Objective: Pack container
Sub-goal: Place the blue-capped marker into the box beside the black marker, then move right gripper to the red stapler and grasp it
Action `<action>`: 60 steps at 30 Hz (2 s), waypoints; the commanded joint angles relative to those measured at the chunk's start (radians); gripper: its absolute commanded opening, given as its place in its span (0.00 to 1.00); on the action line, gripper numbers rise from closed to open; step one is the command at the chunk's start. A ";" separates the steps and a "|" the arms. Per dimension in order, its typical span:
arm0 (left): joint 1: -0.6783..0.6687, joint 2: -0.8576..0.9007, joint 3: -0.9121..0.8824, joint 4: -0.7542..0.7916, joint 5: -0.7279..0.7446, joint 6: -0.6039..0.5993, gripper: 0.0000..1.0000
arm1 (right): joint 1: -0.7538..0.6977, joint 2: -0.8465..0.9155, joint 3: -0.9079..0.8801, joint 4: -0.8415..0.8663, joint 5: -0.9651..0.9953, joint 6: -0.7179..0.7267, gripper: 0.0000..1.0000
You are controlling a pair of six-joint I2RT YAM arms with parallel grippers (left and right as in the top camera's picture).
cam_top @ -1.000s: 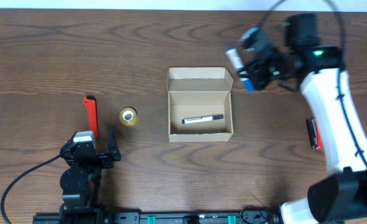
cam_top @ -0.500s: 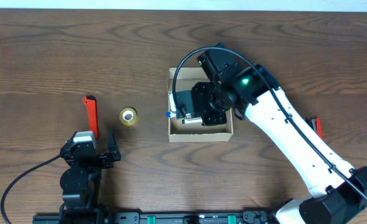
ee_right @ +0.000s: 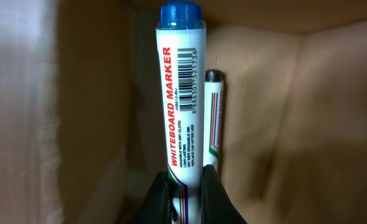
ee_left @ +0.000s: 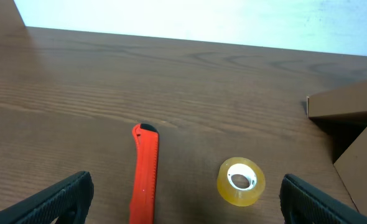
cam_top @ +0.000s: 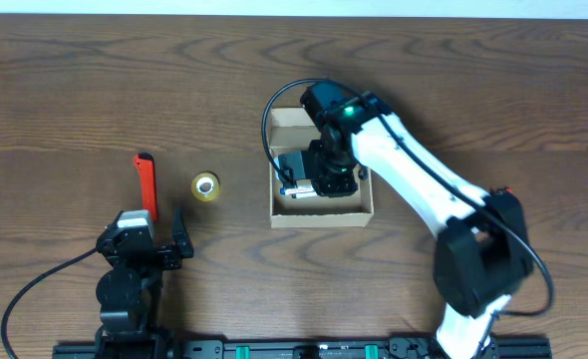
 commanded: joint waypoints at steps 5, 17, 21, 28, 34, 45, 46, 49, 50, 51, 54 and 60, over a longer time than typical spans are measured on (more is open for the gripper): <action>-0.004 0.000 -0.014 -0.019 -0.011 -0.004 0.95 | -0.048 0.140 -0.009 0.034 0.005 -0.013 0.01; -0.004 0.000 -0.014 -0.019 -0.011 -0.004 0.95 | -0.079 0.181 -0.009 0.052 0.005 0.030 0.17; -0.004 0.000 -0.014 -0.022 -0.011 -0.004 0.95 | -0.070 0.167 -0.004 0.038 0.005 0.064 0.36; -0.004 0.000 -0.014 -0.026 -0.012 -0.004 0.95 | -0.048 0.058 0.092 -0.066 -0.049 0.105 0.48; -0.004 0.000 -0.014 -0.025 -0.011 -0.004 0.95 | -0.117 -0.078 0.251 -0.109 -0.042 0.471 0.99; -0.004 0.000 -0.014 -0.026 -0.010 -0.008 0.95 | -0.602 -0.152 0.269 -0.142 0.259 0.953 0.99; -0.004 0.000 -0.014 -0.026 -0.011 -0.008 0.95 | -0.661 -0.152 0.269 -0.143 0.247 0.974 0.99; -0.004 0.000 -0.014 -0.026 -0.011 -0.008 0.95 | -0.784 -0.155 0.269 -0.165 0.230 0.984 0.99; -0.004 0.000 -0.014 -0.026 -0.011 -0.008 0.95 | -0.819 -0.156 0.269 -0.190 0.237 0.991 0.99; -0.004 0.000 -0.014 -0.026 -0.011 -0.008 0.95 | -0.848 -0.160 0.269 -0.227 0.246 1.003 0.99; -0.004 0.000 -0.014 -0.026 -0.011 -0.008 0.95 | -0.931 -0.190 0.232 -0.293 0.271 1.043 0.99; -0.004 0.000 -0.014 -0.026 -0.011 -0.008 0.95 | -1.015 -0.425 -0.014 -0.190 0.262 1.091 0.99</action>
